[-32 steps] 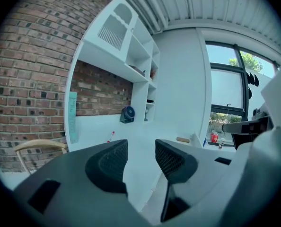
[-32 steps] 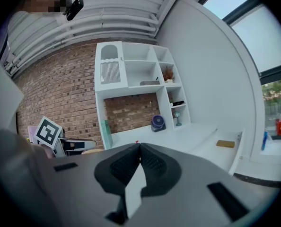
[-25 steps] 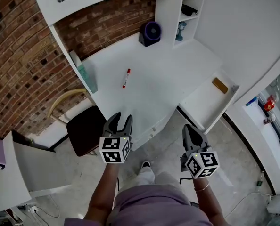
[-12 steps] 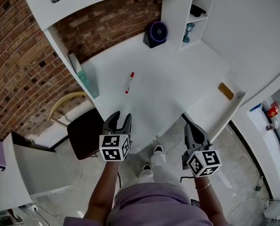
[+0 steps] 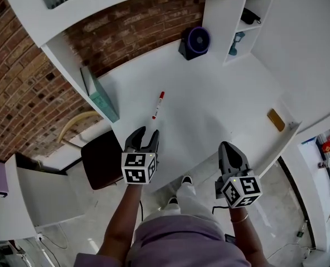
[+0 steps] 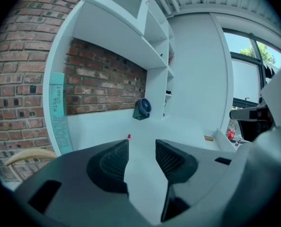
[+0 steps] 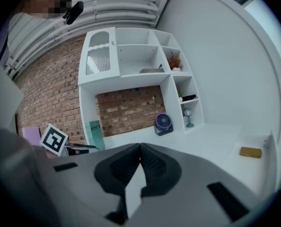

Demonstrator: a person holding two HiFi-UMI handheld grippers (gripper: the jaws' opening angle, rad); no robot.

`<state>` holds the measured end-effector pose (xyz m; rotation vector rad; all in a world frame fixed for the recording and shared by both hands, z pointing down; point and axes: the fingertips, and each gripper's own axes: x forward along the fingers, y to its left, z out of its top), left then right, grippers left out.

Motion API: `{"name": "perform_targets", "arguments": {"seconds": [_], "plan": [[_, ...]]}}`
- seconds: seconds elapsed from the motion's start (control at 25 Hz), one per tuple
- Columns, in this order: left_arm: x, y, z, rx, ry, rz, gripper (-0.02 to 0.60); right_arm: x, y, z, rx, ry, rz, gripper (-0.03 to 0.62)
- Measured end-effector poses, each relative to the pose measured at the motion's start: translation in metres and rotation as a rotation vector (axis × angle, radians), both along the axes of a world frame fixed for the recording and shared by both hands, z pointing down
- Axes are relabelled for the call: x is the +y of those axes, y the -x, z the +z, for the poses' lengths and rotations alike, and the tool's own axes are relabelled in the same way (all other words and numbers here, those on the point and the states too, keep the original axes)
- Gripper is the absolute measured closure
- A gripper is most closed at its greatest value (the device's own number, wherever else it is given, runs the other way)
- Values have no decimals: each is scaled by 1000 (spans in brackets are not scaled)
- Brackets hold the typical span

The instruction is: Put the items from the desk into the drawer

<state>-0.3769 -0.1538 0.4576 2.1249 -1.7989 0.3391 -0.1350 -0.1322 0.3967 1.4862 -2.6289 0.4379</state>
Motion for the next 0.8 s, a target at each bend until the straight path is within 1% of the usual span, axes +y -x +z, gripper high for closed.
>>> {"name": "perform_targets", "arguments": {"seconds": [0.28, 0.44, 0.8], "plan": [[-41, 1, 16, -30, 36, 14, 405, -29, 0, 9, 4, 23, -13, 589], [-63, 2, 27, -62, 58, 9, 406, -41, -5, 12, 12, 29, -12, 589], [-108, 11, 58, -101, 127, -7, 413, -61, -14, 20, 20, 50, -8, 589]]}}
